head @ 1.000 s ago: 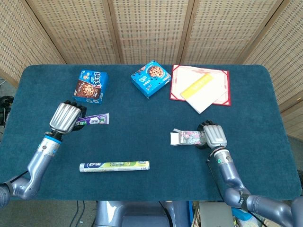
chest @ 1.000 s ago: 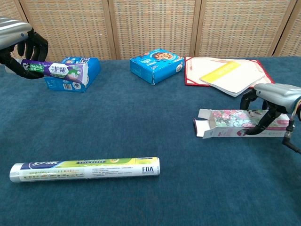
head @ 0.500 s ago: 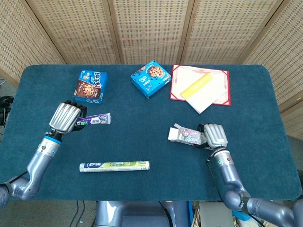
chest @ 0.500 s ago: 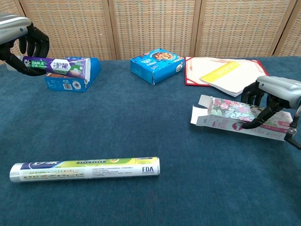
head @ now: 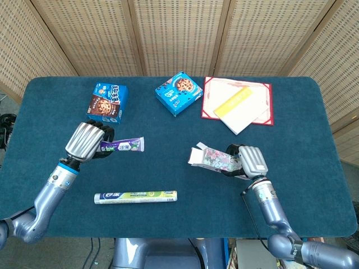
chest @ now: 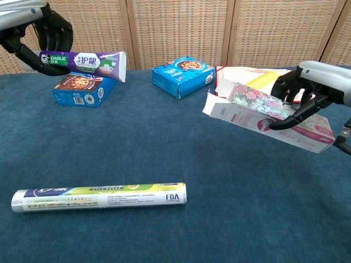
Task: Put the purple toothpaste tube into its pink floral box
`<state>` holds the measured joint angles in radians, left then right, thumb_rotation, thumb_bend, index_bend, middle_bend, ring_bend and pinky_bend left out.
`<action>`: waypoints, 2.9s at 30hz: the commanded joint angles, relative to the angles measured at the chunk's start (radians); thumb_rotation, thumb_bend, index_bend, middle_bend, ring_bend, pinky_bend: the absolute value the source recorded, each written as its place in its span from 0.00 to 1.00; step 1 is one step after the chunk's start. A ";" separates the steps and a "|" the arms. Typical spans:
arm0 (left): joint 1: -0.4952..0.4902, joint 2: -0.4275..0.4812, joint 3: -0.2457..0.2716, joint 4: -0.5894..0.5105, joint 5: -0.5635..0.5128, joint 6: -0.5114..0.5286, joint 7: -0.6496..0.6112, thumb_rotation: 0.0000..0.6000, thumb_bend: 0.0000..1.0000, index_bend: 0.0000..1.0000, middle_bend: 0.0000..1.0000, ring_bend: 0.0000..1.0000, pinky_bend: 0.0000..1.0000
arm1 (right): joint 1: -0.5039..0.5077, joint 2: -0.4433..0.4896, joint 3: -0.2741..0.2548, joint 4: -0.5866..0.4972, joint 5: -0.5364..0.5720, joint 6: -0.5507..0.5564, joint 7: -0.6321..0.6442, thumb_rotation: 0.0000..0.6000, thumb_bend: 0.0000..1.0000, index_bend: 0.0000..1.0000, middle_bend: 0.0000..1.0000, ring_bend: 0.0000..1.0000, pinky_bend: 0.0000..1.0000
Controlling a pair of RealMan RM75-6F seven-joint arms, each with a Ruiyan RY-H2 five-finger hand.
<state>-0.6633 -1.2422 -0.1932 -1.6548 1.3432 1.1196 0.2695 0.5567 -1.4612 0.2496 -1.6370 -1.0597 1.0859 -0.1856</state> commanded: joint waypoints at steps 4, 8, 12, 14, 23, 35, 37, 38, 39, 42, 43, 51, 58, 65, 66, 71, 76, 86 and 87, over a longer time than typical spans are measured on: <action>-0.036 0.055 -0.019 -0.085 -0.045 -0.060 0.067 1.00 0.37 0.84 0.63 0.52 0.48 | 0.004 0.022 0.009 -0.066 0.015 0.009 -0.025 1.00 0.12 0.58 0.53 0.43 0.53; -0.056 0.075 -0.043 -0.127 -0.089 -0.084 0.075 1.00 0.37 0.84 0.63 0.52 0.48 | 0.009 0.015 0.007 -0.080 0.033 0.009 -0.041 1.00 0.12 0.58 0.53 0.43 0.53; -0.080 0.097 -0.065 -0.169 -0.170 -0.122 0.087 1.00 0.37 0.84 0.63 0.52 0.48 | 0.016 0.002 -0.001 -0.082 0.046 0.005 -0.057 1.00 0.12 0.58 0.53 0.43 0.53; -0.094 0.102 -0.071 -0.184 -0.207 -0.139 0.100 1.00 0.37 0.84 0.63 0.52 0.48 | 0.020 -0.005 -0.003 -0.082 0.050 0.004 -0.060 1.00 0.12 0.58 0.53 0.43 0.53; -0.149 0.094 -0.076 -0.225 -0.320 -0.173 0.158 1.00 0.37 0.84 0.63 0.52 0.48 | 0.032 -0.022 -0.001 -0.090 0.064 0.004 -0.066 1.00 0.12 0.58 0.53 0.43 0.53; -0.222 0.077 -0.061 -0.276 -0.449 -0.185 0.244 1.00 0.37 0.84 0.64 0.52 0.48 | 0.047 -0.023 0.006 -0.117 0.085 0.004 -0.077 1.00 0.12 0.58 0.53 0.43 0.53; -0.235 0.076 -0.060 -0.284 -0.471 -0.183 0.259 1.00 0.37 0.84 0.64 0.52 0.48 | 0.051 -0.022 0.007 -0.125 0.088 0.004 -0.082 1.00 0.12 0.58 0.53 0.43 0.53; -0.243 0.074 -0.058 -0.287 -0.483 -0.181 0.269 1.00 0.37 0.84 0.64 0.52 0.48 | 0.052 -0.021 0.007 -0.130 0.089 0.005 -0.084 1.00 0.12 0.58 0.53 0.43 0.53; -0.251 0.071 -0.056 -0.291 -0.499 -0.179 0.279 1.00 0.37 0.84 0.64 0.52 0.48 | 0.053 -0.021 0.008 -0.134 0.090 0.007 -0.087 1.00 0.12 0.58 0.53 0.43 0.53; -0.271 0.064 -0.048 -0.301 -0.537 -0.166 0.310 1.00 0.37 0.84 0.64 0.52 0.49 | 0.056 -0.020 0.007 -0.143 0.094 0.010 -0.092 1.00 0.12 0.58 0.53 0.43 0.53; -0.276 0.062 -0.044 -0.303 -0.547 -0.161 0.320 1.00 0.37 0.84 0.64 0.52 0.49 | 0.057 -0.020 0.007 -0.144 0.095 0.011 -0.094 1.00 0.12 0.58 0.53 0.43 0.53; -0.308 0.040 -0.025 -0.309 -0.603 -0.127 0.355 1.00 0.37 0.84 0.64 0.52 0.49 | 0.063 -0.018 0.004 -0.158 0.101 0.015 -0.100 1.00 0.12 0.58 0.53 0.43 0.53; -0.325 0.028 -0.010 -0.312 -0.624 -0.116 0.363 1.00 0.37 0.84 0.64 0.52 0.49 | 0.070 -0.024 0.001 -0.157 0.111 0.016 -0.106 1.00 0.12 0.58 0.53 0.43 0.53; -0.342 0.023 0.000 -0.319 -0.645 -0.108 0.371 1.00 0.37 0.84 0.64 0.53 0.49 | 0.077 -0.031 -0.001 -0.157 0.116 0.016 -0.109 1.00 0.12 0.58 0.53 0.43 0.53; -0.344 0.021 0.002 -0.320 -0.647 -0.106 0.373 1.00 0.37 0.84 0.64 0.53 0.49 | 0.077 -0.032 -0.002 -0.157 0.117 0.016 -0.110 1.00 0.12 0.58 0.53 0.43 0.53; -0.355 0.011 0.011 -0.319 -0.661 -0.102 0.382 1.00 0.37 0.84 0.64 0.53 0.49 | 0.080 -0.034 -0.002 -0.158 0.120 0.018 -0.112 1.00 0.12 0.58 0.53 0.43 0.53; -0.367 -0.011 0.017 -0.312 -0.676 -0.090 0.394 1.00 0.37 0.84 0.64 0.53 0.49 | 0.082 -0.033 -0.002 -0.165 0.120 0.020 -0.112 1.00 0.12 0.58 0.53 0.43 0.53; -0.377 -0.066 0.020 -0.292 -0.654 -0.046 0.401 1.00 0.37 0.84 0.64 0.53 0.49 | 0.089 -0.037 -0.005 -0.174 0.124 0.019 -0.119 1.00 0.12 0.58 0.53 0.44 0.54; -0.376 -0.070 0.019 -0.291 -0.649 -0.042 0.397 1.00 0.37 0.84 0.64 0.53 0.49 | 0.090 -0.037 -0.005 -0.175 0.125 0.019 -0.117 1.00 0.12 0.58 0.53 0.44 0.54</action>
<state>-1.0402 -1.3077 -0.1732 -1.9481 0.6895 1.0727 0.6703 0.6461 -1.4985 0.2447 -1.8115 -0.9349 1.1047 -0.3030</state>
